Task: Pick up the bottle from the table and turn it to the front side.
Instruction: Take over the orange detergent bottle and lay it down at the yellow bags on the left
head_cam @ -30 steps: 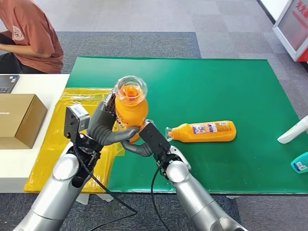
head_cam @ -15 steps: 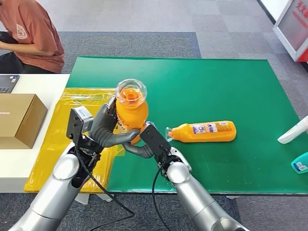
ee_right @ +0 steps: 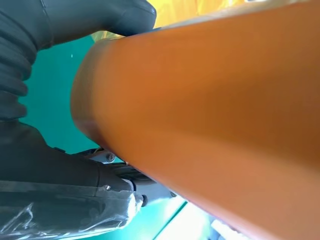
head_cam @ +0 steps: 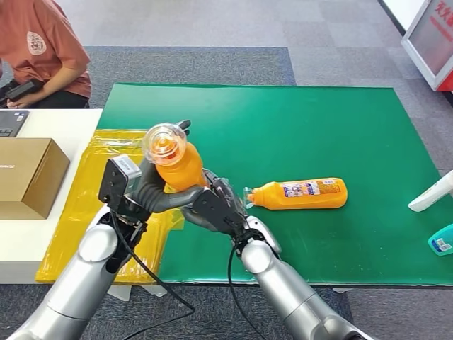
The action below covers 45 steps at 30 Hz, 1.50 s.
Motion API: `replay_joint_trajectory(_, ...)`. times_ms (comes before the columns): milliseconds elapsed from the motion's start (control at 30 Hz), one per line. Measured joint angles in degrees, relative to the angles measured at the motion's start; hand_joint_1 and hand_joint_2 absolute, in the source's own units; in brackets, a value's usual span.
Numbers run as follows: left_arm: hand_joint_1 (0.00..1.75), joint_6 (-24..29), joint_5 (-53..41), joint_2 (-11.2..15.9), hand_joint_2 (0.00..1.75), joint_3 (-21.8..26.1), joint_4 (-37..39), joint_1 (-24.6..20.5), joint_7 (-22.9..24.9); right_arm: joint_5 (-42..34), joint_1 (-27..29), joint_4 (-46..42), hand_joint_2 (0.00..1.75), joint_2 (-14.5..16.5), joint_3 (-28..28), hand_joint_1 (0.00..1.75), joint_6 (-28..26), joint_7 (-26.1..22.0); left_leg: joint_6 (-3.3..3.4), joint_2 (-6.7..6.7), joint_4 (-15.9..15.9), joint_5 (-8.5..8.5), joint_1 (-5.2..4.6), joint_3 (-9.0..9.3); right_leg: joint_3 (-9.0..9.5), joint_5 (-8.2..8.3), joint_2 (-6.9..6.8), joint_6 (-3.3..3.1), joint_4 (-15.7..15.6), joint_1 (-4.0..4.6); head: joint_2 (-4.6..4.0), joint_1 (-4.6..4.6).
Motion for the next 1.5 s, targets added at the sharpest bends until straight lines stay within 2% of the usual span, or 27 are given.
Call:
replay_joint_trajectory(67, 0.0, 0.0, -0.1, 0.0, 1.75, 0.0, 0.2, -0.3, 0.1, 1.0, -0.4, 0.4, 1.75, 0.0, 0.4, 1.75, -1.1, 0.5, 0.0, 0.0, 0.0, 0.0, 0.0, 0.0, 0.0, 0.0, 0.0, 0.0, 0.0, 0.0, 0.0, 0.0)
replay_joint_trajectory(100, 0.17, 0.0, -0.2, 0.0, 1.75, 0.0, 0.3, -0.5, 0.2, 1.4, -0.5, 0.7, 1.75, 0.0, 0.6, 1.75, -1.6, 0.6, 0.0, 0.0, 0.0, 0.0, 0.0, 0.0, 0.0, 0.0, 0.0, 0.0, 0.0, 0.0, 0.0, 0.0)
replay_joint_trajectory(200, 1.48, 0.0, -0.2, 0.1, 1.75, 0.0, 0.5, -0.7, 0.2, 1.6, -1.1, 1.6, 1.75, 0.0, 1.1, 1.75, -2.5, 0.4, 0.0, 0.0, 0.0, 0.0, 0.0, 0.0, 0.0, 0.0, 0.0, 0.0, 0.0, 0.0, 0.0, 0.01)
replay_joint_trajectory(233, 1.75, 0.0, -0.2, 0.1, 1.75, 0.0, 0.6, -0.8, 0.3, 1.6, -1.3, 1.9, 1.75, 0.0, 1.3, 1.75, -2.6, 0.4, 0.0, 0.0, 0.0, 0.0, 0.0, 0.0, 0.0, 0.0, 0.0, 0.0, 0.0, 0.0, 0.0, 0.0)
replay_joint_trajectory(967, 1.75, 1.4, 2.0, 0.4, 1.75, -0.1, 1.4, -0.6, -0.2, 1.3, -2.3, 4.9, 1.75, 0.0, 3.0, 1.75, -4.7, -0.1, 0.0, 0.0, 0.0, 0.01, 0.0, -0.01, -0.01, 0.0, 0.0, 0.0, 0.0, 0.0, 0.0, 0.01)
replay_joint_trajectory(1100, 1.75, 3.8, 3.1, 0.4, 1.75, 0.1, 1.4, 0.0, -1.7, 1.2, -2.6, 5.2, 1.75, 0.0, 3.3, 0.0, -5.3, 0.1, 0.0, 0.0, 0.0, 0.01, 0.0, -0.01, -0.01, 0.0, 0.0, 0.0, 0.0, 0.0, 0.0, 0.01)
replay_joint_trajectory(1333, 1.75, 8.1, 4.9, 0.8, 1.75, 1.3, 1.3, 1.4, -3.1, 1.0, -2.5, 5.4, 1.75, -0.4, 4.3, 0.0, -6.1, 0.3, 0.0, 0.0, 0.0, 0.01, 0.0, -0.01, -0.03, 0.0, 0.0, 0.0, 0.0, 0.0, 0.0, 0.0)
replay_joint_trajectory(1500, 1.75, 11.8, 1.9, 1.9, 1.75, 2.8, 0.4, 1.5, -4.7, 0.5, -2.4, 5.4, 1.75, -0.9, 4.3, 0.0, -7.4, 0.7, -0.02, 0.0, 0.0, 0.02, 0.0, -0.01, -0.03, 0.0, 0.0, 0.0, 0.0, 0.0, 0.0, 0.01)
